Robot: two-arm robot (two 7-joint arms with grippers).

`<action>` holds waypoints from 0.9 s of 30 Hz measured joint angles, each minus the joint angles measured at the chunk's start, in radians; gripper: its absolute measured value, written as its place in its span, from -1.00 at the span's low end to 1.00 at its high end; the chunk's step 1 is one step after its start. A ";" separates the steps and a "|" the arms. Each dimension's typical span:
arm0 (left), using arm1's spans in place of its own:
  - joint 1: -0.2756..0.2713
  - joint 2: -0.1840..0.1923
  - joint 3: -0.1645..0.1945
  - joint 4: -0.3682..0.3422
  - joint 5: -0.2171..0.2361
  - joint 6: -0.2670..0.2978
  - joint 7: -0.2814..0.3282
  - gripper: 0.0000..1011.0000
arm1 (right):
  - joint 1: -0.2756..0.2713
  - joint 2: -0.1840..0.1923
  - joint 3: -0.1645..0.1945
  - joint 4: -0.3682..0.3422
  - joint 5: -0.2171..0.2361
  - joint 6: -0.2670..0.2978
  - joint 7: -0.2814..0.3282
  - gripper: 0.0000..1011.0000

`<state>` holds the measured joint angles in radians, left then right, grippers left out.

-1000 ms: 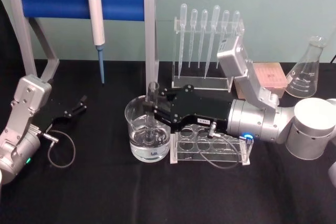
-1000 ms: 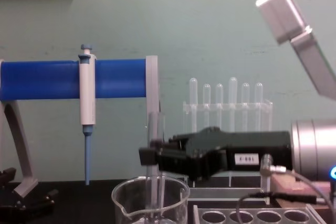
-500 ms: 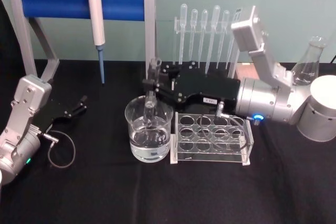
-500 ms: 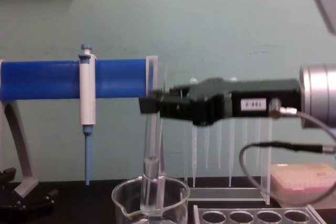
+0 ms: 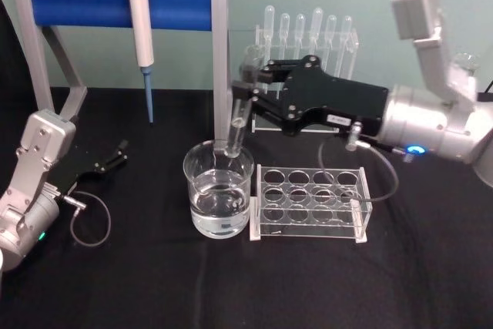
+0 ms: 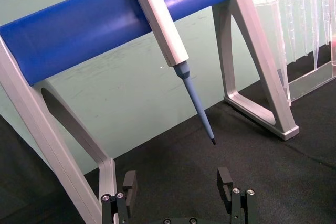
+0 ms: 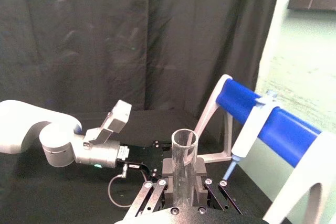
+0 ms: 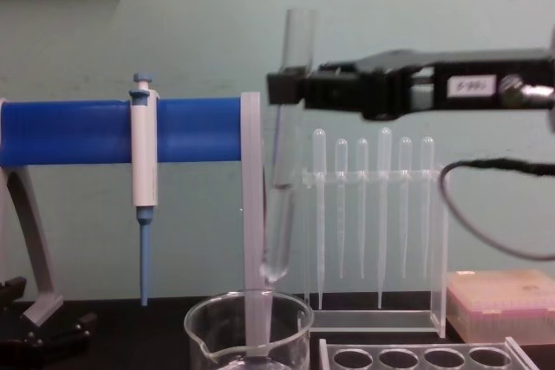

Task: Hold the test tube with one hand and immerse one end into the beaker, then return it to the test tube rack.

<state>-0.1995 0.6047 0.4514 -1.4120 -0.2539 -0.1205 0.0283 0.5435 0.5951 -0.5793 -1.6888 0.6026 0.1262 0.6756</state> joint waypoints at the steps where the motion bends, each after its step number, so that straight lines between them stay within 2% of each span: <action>1: 0.000 0.000 0.000 0.000 0.000 0.000 0.000 0.98 | -0.006 0.015 0.009 -0.018 0.008 0.006 -0.007 -0.54; 4: 0.000 0.000 0.000 0.000 0.000 0.000 0.000 0.98 | -0.018 0.042 0.022 -0.045 0.018 0.014 -0.015 -0.54; 7: 0.000 0.000 0.000 0.000 0.000 0.000 0.000 0.98 | -0.046 0.089 0.043 -0.083 0.032 0.017 -0.020 -0.54; 14: 0.000 0.000 0.000 0.000 0.000 0.000 0.000 0.98 | -0.117 0.160 0.085 -0.111 0.060 -0.006 -0.028 -0.54; 20: 0.000 0.000 0.000 0.000 0.000 0.000 0.000 0.98 | -0.178 0.205 0.112 -0.117 0.065 -0.037 -0.028 -0.54; 27: 0.000 0.000 0.000 0.000 0.000 0.000 0.000 0.98 | -0.212 0.224 0.121 -0.119 0.056 -0.057 -0.021 -0.54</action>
<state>-0.1995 0.6047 0.4514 -1.4120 -0.2539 -0.1205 0.0283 0.3319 0.8190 -0.4579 -1.8081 0.6583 0.0695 0.6549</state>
